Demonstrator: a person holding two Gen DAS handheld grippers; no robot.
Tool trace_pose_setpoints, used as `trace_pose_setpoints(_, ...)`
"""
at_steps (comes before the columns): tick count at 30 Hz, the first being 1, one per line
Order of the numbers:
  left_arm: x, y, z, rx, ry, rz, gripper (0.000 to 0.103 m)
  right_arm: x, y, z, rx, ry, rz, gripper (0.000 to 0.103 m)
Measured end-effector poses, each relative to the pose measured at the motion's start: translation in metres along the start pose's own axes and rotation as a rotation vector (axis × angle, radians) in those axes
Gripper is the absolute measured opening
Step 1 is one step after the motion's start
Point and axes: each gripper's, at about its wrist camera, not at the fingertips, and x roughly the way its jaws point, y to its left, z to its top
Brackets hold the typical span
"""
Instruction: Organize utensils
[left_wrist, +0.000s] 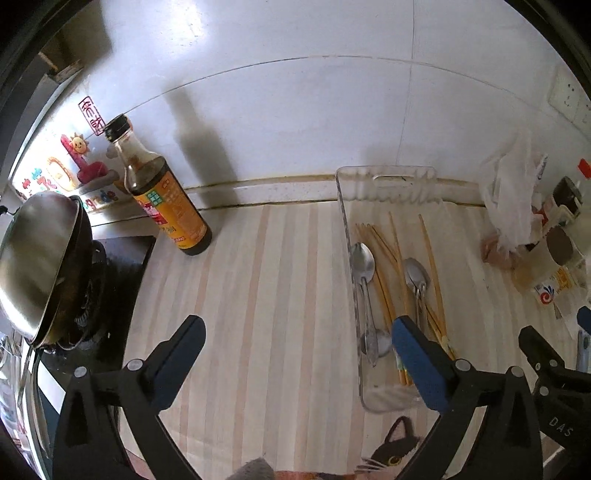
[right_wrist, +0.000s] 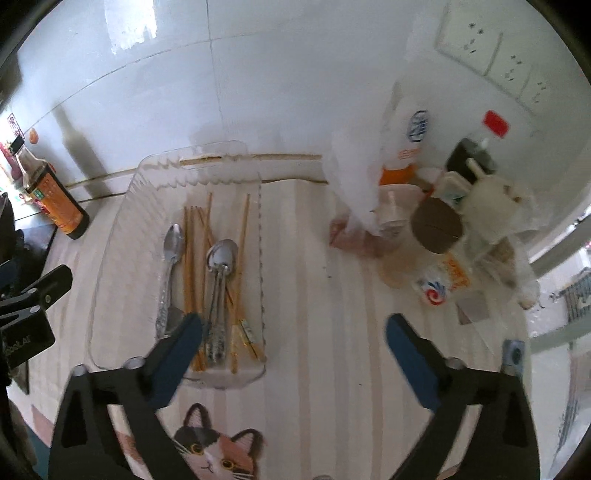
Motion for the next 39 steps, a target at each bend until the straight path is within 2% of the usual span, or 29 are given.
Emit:
trace_pose_setpoints(3, -0.012, 0.001, -0.007, -0.011, -0.014, -0.004, 0.103, -0.016, 0.001, -0.010, -0.012, -0.040, -0.035, 0.103)
trace_pose_setpoints(9, -0.059, 0.004, -0.025, -0.049, -0.076, 0.010, 0.103, -0.061, -0.009, -0.024, -0.009, -0.120, -0.031, 0.103)
trace_pose_setpoints(17, -0.149, 0.007, -0.063, -0.088, -0.184, 0.010, 0.103, -0.150, -0.028, -0.058, -0.014, -0.236, -0.004, 0.103)
trace_pose_setpoints(26, -0.238, 0.013, -0.104, -0.105, -0.296, 0.006, 0.103, -0.239, -0.043, -0.104, -0.014, -0.323, 0.040, 0.103)
trace_pose_setpoints(31, -0.263, 0.015, -0.122, -0.109, -0.306, 0.004, 0.103, -0.274, -0.047, -0.122, -0.026, -0.355, 0.040, 0.103)
trace_pose_setpoints(39, -0.283, 0.015, -0.131, -0.095, -0.306, -0.015, 0.103, -0.301, -0.047, -0.133, -0.024, -0.368, 0.039, 0.103)
